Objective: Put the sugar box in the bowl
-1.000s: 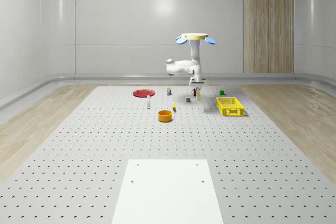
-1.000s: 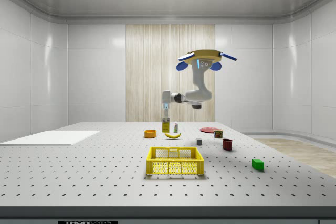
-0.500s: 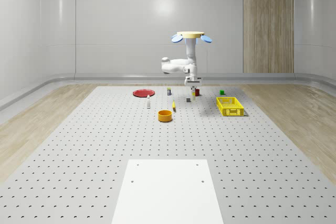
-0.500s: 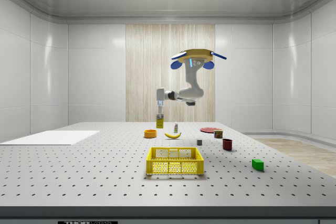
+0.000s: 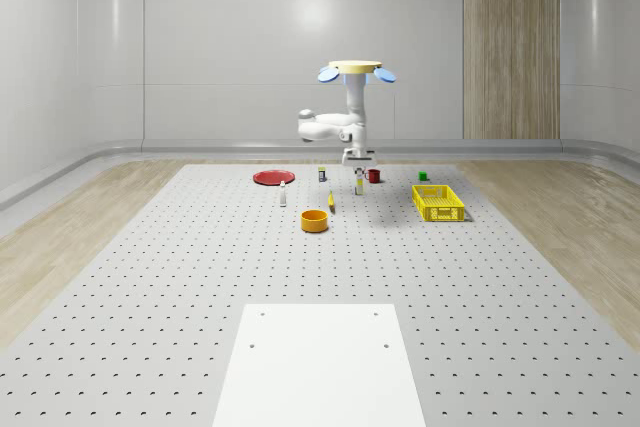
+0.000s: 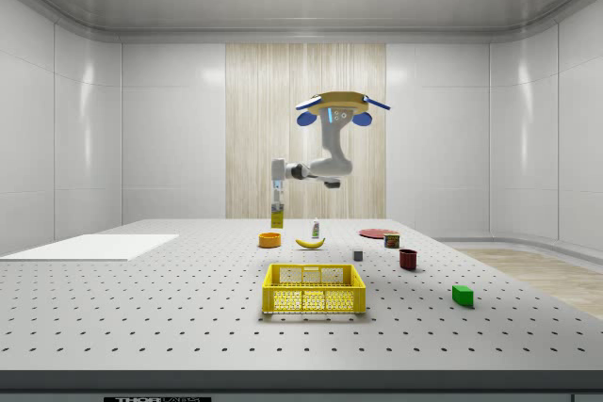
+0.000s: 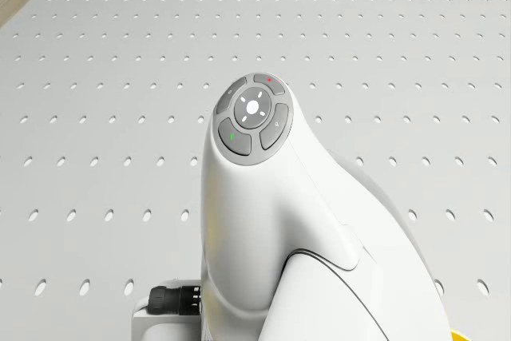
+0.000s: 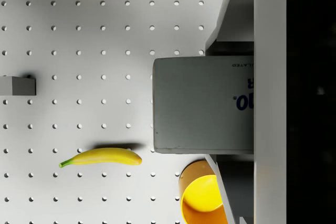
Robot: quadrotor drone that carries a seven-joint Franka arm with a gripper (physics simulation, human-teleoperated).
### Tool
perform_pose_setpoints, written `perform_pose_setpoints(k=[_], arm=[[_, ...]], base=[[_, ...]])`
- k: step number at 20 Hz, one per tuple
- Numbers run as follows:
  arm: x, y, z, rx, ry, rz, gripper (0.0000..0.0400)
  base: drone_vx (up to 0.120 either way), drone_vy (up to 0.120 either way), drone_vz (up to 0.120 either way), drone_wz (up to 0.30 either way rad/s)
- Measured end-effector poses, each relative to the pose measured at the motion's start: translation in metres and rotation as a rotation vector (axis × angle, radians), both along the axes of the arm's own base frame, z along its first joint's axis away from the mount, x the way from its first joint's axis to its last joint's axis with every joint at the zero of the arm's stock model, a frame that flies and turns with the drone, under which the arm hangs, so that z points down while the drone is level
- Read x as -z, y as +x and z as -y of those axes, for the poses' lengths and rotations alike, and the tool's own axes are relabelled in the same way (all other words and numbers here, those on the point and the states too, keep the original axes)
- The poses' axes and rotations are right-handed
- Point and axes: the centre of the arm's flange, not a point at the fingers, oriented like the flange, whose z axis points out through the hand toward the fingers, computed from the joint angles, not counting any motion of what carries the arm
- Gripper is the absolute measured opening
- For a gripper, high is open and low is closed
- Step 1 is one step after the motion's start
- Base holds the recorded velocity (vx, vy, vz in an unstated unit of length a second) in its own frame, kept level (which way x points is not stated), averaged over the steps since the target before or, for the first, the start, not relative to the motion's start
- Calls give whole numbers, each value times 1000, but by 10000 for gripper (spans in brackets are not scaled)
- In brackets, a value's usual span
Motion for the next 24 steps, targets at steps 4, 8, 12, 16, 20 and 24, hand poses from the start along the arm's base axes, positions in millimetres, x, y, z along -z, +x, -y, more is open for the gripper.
perform_pose_setpoints(k=[4,8,12,16,20,24], arm=[[0,0,0,0,0,0,163],[0,0,0,0,0,0,163],[0,0,0,0,0,0,163],[0,0,0,0,0,0,163],[0,0,0,-1,0,0,163],[0,0,0,-1,0,0,163]], base=[[120,-120,0,0],[120,-120,0,0],[90,-120,0,0],[0,-120,0,0],[0,-120,0,0],[0,-120,0,0]])
